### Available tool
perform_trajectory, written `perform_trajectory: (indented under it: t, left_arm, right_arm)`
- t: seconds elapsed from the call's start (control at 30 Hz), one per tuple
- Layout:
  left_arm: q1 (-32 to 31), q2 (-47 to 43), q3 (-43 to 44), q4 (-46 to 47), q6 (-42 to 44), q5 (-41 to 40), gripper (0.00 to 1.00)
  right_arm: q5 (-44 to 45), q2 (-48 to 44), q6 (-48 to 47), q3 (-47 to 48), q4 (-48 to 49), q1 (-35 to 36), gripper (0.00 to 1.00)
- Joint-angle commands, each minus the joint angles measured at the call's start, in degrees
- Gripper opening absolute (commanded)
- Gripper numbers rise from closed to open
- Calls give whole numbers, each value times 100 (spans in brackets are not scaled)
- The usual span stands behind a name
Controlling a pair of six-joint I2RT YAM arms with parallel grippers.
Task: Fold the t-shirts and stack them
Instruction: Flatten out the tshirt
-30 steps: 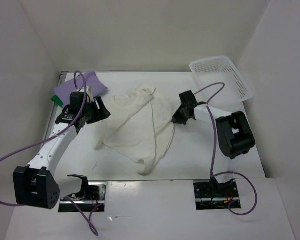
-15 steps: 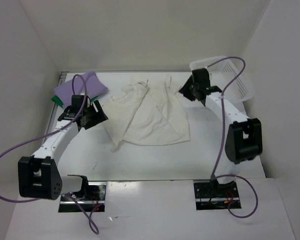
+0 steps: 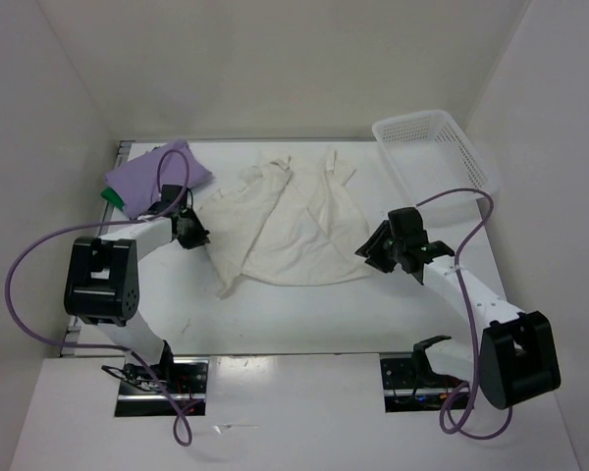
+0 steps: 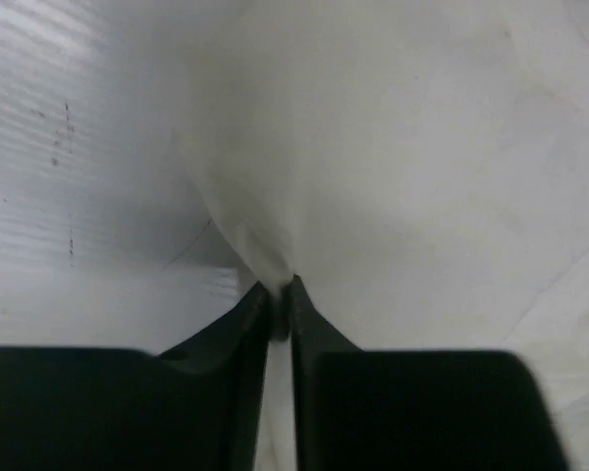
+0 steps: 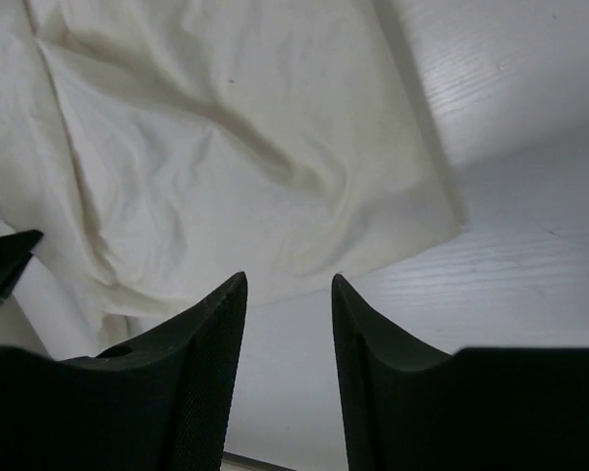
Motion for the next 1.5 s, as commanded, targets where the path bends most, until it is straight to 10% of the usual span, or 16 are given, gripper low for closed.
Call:
perform_trajectory:
  t: [0.0, 0.13, 0.43, 0.5, 0.57, 0.63, 0.97, 1.13, 1.33, 1.47]
  left_arm:
    - [24, -183, 231, 163, -66, -106, 14]
    - [24, -639, 302, -460, 153, -106, 0]
    - [-28, -1721, 2029, -3465, 698, 493, 2]
    - [-299, -1617, 2323, -4109, 647, -102, 15]
    - [-407, -1450, 1922, -3770, 646, 174, 69]
    - [-345, -1282, 1779, -3461, 498, 324, 85]
    - [-345, -218, 2113, -2061, 599, -382, 75]
    - [-292, -333, 1789, -1930, 1209, -1521, 95]
    - [-231, 185, 1094, -1377, 1016, -949, 83]
    - [-178, -15, 979, -1226, 1015, -599, 38]
  right_arm:
    - [71, 88, 151, -294, 288, 16, 46]
    - [203, 467, 222, -417, 465, 16, 53]
    - [353, 634, 169, -356, 825, -89, 55]
    - [405, 634, 169, -408, 974, -89, 56]
    - [406, 634, 116, -478, 974, -89, 56]
    - [406, 687, 55, -479, 1036, -89, 58]
    - [186, 634, 2, -540, 703, -89, 58]
    - [125, 581, 116, -857, 763, -37, 61]
    - [-78, 1301, 116, -620, 1000, 226, 50]
    - [-78, 1592, -15, -173, 1062, 227, 21]
